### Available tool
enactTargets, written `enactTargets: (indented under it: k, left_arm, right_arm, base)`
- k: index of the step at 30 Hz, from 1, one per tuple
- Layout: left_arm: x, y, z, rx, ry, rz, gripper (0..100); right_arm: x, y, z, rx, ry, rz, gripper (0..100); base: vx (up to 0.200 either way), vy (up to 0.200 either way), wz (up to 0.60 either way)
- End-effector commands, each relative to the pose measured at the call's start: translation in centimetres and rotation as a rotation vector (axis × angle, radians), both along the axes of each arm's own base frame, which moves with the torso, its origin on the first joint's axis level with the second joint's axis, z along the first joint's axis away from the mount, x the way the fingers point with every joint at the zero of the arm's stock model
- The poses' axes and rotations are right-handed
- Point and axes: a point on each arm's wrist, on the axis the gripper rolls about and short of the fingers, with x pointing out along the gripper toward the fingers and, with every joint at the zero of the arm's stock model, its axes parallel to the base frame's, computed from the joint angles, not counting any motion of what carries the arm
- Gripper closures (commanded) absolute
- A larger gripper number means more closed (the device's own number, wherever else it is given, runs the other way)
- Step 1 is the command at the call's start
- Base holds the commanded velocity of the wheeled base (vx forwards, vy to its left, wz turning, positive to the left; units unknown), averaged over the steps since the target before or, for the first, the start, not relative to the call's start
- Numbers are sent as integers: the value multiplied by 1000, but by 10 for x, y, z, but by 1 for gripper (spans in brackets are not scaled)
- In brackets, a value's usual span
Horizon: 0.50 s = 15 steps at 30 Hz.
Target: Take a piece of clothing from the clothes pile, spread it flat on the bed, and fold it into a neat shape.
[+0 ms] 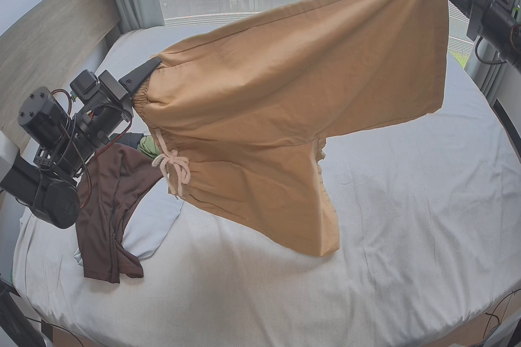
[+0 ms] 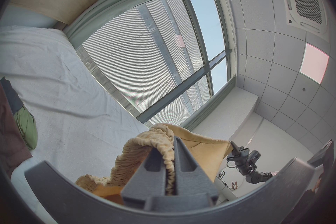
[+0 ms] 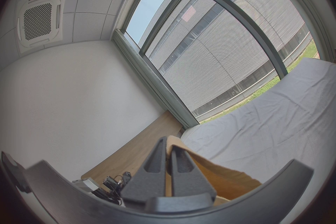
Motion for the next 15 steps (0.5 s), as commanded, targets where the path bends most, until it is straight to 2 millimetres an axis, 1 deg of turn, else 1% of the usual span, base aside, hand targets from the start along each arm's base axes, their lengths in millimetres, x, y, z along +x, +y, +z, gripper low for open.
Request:
enactTargets:
  k: [1, 2, 3, 4, 8, 15]
  left_arm:
    - [-10, 8, 5, 0, -9, 19, 100]
    - [-11, 8, 6, 0, -10, 19, 100]
    - [-11, 8, 6, 0, -10, 19, 100]
    - [-10, 8, 5, 1, -8, 20, 100]
    - [-10, 8, 4, 1, -5, 20, 100]
    - [-11, 9, -1, 5, 14, 23, 100]
  right_arm:
    - [21, -4, -41, -16, 76, -26, 100]
    - [24, -4, -47, -18, 82, -28, 100]
    - [24, -4, -47, -18, 82, -28, 100]
    - [29, -3, -55, -20, 96, -28, 100]
    - [37, -1, -67, -28, 128, -27, 100]
    - [44, 0, -75, -34, 154, -29, 100]
  base:
    - [0, 0, 0]
    - [0, 0, 0]
    - [0, 0, 0]
    - [0, 0, 0]
    - [0, 0, 0]
    - [0, 0, 0]
